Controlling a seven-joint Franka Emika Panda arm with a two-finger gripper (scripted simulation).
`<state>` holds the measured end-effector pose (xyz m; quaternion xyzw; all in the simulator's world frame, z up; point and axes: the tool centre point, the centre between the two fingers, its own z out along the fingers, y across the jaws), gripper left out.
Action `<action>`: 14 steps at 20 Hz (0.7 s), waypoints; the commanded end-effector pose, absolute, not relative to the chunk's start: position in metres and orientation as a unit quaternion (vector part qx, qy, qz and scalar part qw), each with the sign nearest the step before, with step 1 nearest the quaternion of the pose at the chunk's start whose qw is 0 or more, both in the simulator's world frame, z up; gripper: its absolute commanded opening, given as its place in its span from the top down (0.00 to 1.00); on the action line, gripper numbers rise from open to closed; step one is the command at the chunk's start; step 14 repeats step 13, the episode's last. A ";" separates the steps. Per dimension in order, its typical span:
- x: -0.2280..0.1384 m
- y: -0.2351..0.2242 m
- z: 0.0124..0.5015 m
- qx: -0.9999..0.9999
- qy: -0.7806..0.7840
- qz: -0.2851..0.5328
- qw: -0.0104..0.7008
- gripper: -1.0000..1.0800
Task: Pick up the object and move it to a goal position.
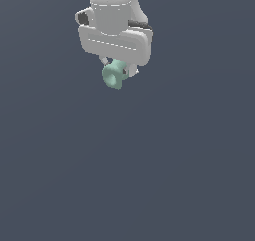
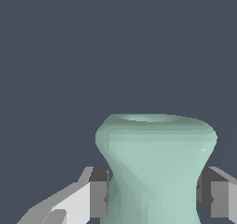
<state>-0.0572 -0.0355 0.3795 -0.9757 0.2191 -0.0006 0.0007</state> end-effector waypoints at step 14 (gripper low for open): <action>-0.063 -0.051 0.428 -0.976 0.219 0.000 0.000 1.00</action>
